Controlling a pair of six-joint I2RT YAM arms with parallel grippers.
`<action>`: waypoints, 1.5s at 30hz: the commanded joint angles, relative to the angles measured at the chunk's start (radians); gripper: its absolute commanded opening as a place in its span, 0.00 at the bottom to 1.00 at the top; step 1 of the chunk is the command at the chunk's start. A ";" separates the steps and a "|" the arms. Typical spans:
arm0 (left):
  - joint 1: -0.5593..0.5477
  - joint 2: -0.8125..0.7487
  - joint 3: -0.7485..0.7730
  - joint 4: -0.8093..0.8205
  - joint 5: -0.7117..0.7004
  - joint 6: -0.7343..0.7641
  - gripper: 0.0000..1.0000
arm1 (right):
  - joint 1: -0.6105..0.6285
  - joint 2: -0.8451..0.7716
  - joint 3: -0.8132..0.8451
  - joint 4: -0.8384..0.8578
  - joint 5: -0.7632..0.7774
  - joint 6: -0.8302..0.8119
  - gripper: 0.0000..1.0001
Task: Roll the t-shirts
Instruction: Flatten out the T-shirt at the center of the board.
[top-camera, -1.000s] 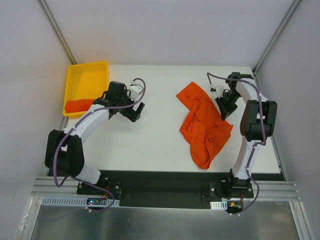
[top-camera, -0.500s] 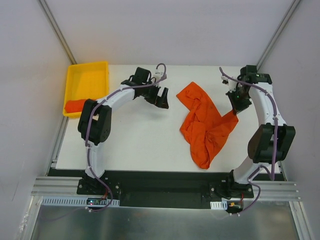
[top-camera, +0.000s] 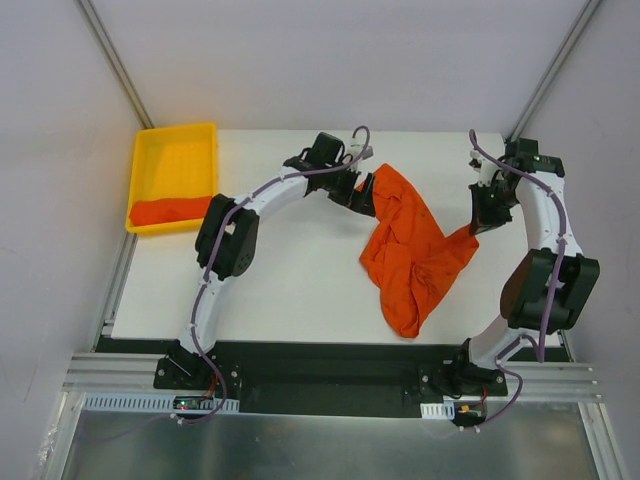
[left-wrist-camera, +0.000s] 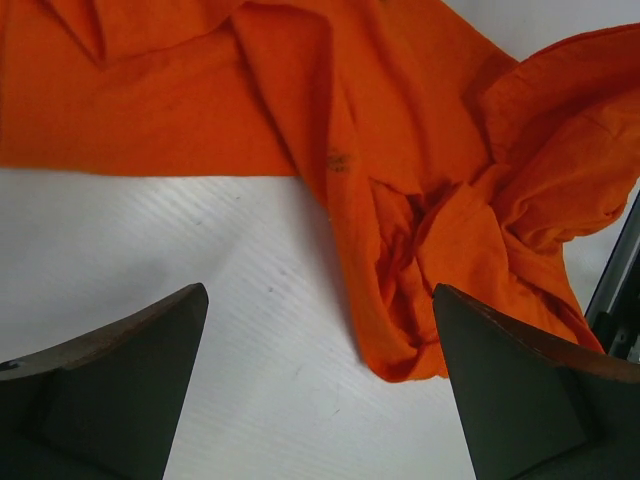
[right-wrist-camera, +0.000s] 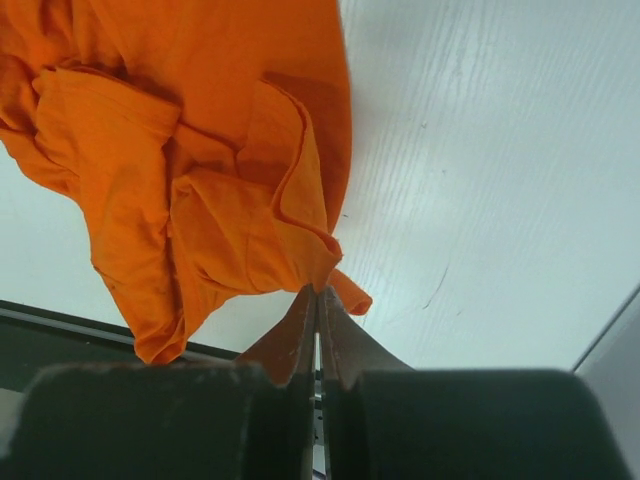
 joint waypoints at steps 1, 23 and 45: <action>-0.063 0.074 0.063 -0.013 -0.011 -0.060 0.96 | -0.021 -0.062 -0.033 -0.020 -0.048 0.049 0.01; 0.025 -0.706 -0.763 -0.068 -0.112 -0.017 0.21 | -0.034 -0.011 0.112 -0.037 0.134 -0.039 0.01; 0.249 -0.585 -0.515 -0.113 -0.235 0.153 0.72 | 0.054 -0.020 0.089 -0.018 0.084 -0.059 0.01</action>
